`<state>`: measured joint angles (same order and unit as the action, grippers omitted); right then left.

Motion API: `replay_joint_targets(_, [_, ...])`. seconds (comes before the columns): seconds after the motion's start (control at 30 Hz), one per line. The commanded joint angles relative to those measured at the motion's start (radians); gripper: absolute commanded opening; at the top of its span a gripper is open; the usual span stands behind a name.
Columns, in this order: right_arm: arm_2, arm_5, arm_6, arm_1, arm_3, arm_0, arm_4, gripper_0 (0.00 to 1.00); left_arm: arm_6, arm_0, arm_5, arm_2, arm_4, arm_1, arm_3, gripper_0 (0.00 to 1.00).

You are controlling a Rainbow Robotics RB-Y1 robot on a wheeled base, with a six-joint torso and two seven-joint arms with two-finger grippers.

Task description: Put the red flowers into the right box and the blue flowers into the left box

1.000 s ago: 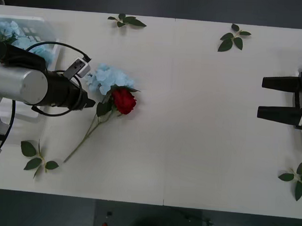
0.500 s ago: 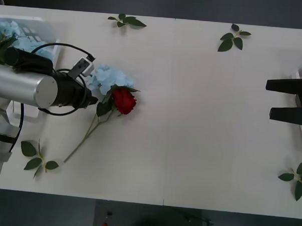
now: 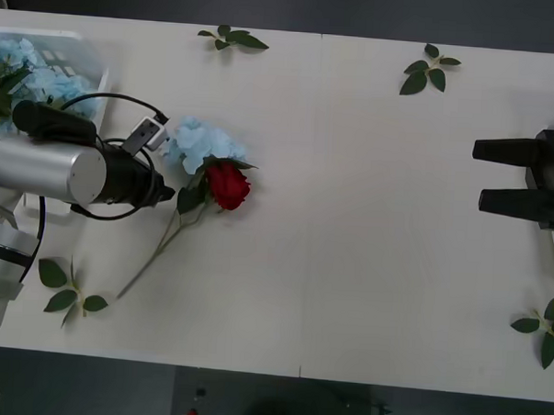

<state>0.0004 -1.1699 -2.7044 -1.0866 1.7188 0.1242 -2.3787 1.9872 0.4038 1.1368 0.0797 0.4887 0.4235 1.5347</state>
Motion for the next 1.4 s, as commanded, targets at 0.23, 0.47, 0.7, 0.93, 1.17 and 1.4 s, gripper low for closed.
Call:
replay_joint_targets(0.23, [-0.014,0.009,-0.001,0.016,0.01,0.014,-0.014,1.0,-0.001,0.082,-0.065,0.011,-0.025,-0.066,-0.145,1.0])
replay_joint_targets(0.47, [-0.013,0.009,-0.001,0.016,0.01,0.015,-0.016,1.0,-0.002,0.116,-0.075,0.066,-0.028,-0.066,-0.151,1.0])
replay_joint_targets(0.7, [-0.013,0.009,-0.001,0.016,0.01,0.014,-0.019,1.0,-0.007,0.122,-0.117,0.111,-0.047,-0.066,-0.153,0.65])
replay_joint_targets(0.93, [-0.014,0.009,-0.001,0.016,0.01,0.015,-0.017,1.0,-0.007,0.121,-0.123,0.127,-0.07,-0.066,-0.153,0.48])
replay_joint_targets(1.17, [-0.014,0.009,-0.001,0.016,0.01,0.015,-0.017,1.0,-0.004,0.121,-0.149,0.127,-0.079,-0.066,-0.191,0.0])
replay_joint_targets(1.4, [-0.013,0.009,-0.001,0.016,0.01,0.014,-0.019,1.0,0.007,0.121,-0.181,0.127,-0.081,-0.063,-0.223,0.0])
